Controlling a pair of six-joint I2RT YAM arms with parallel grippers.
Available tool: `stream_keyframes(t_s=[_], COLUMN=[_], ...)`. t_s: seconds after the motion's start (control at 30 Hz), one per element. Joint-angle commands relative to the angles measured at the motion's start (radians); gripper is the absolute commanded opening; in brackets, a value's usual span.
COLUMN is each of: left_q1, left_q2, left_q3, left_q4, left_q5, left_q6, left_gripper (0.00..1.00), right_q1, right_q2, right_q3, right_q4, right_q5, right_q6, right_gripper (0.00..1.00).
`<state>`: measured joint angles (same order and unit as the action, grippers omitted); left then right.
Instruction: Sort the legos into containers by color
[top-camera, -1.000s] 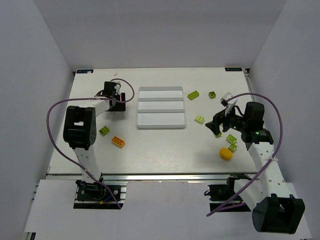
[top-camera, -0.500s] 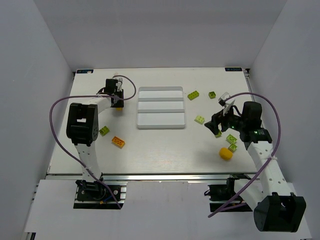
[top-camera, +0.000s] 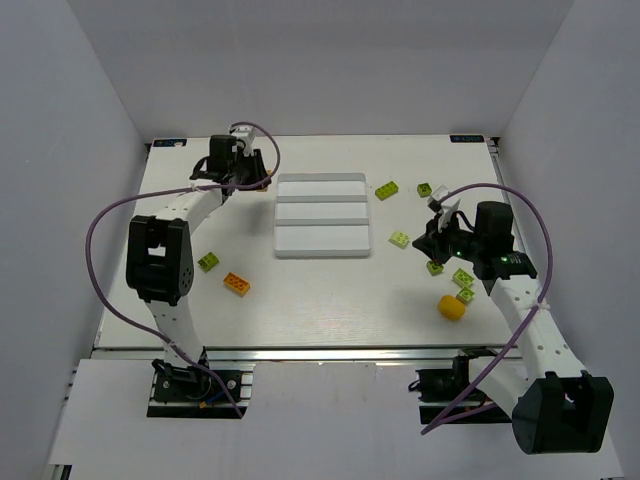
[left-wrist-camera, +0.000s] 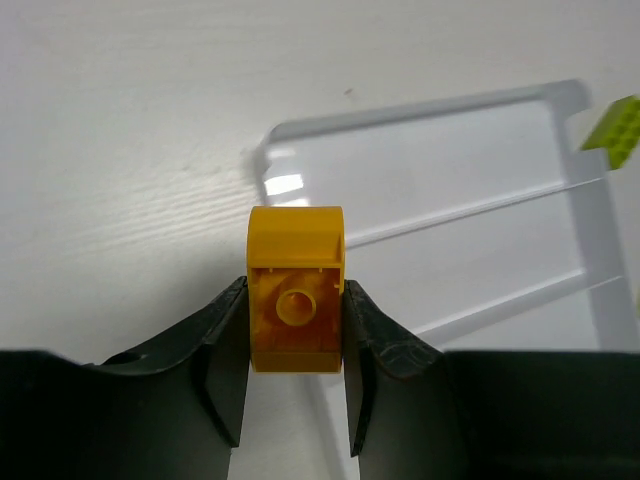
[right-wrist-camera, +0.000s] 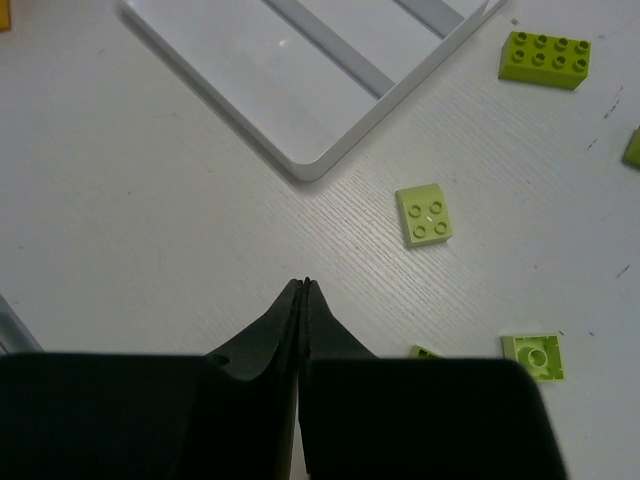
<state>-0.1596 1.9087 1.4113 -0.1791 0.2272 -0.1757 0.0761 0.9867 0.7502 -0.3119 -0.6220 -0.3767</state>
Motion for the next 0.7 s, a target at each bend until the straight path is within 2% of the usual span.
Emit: stream_keyframes(t_s=[0.0, 0.3, 0.43, 0.6, 0.67], left_q1=[-0.053, -0.116, -0.135, -0.155, -0.155], left_q2=[0.016, 0.156, 0.210, 0.248, 0.271], left_q3=[0.099, 0.257, 0.304, 0.336, 0.357], left_q4=[0.014, -0.025, -0.037, -0.051, -0.062], left_q5=[0.109, 0.008, -0.023, -0.072, -0.080], left_q6=[-0.045, -0.065, -0.077, -0.080, -0.077], left_gripper=[0.07, 0.14, 0.22, 0.38, 0.38], right_q1=[0.005, 0.007, 0.004, 0.007, 0.005], right_q2=[-0.002, -0.008, -0.013, -0.017, -0.017], right_q3=[0.034, 0.031, 0.031, 0.032, 0.034], right_q4=[0.027, 0.028, 0.028, 0.025, 0.025], right_q5=[0.016, 0.011, 0.013, 0.007, 0.007], right_q6=[-0.007, -0.005, -0.005, -0.005, -0.007], right_gripper=[0.00, 0.00, 0.00, 0.00, 0.00])
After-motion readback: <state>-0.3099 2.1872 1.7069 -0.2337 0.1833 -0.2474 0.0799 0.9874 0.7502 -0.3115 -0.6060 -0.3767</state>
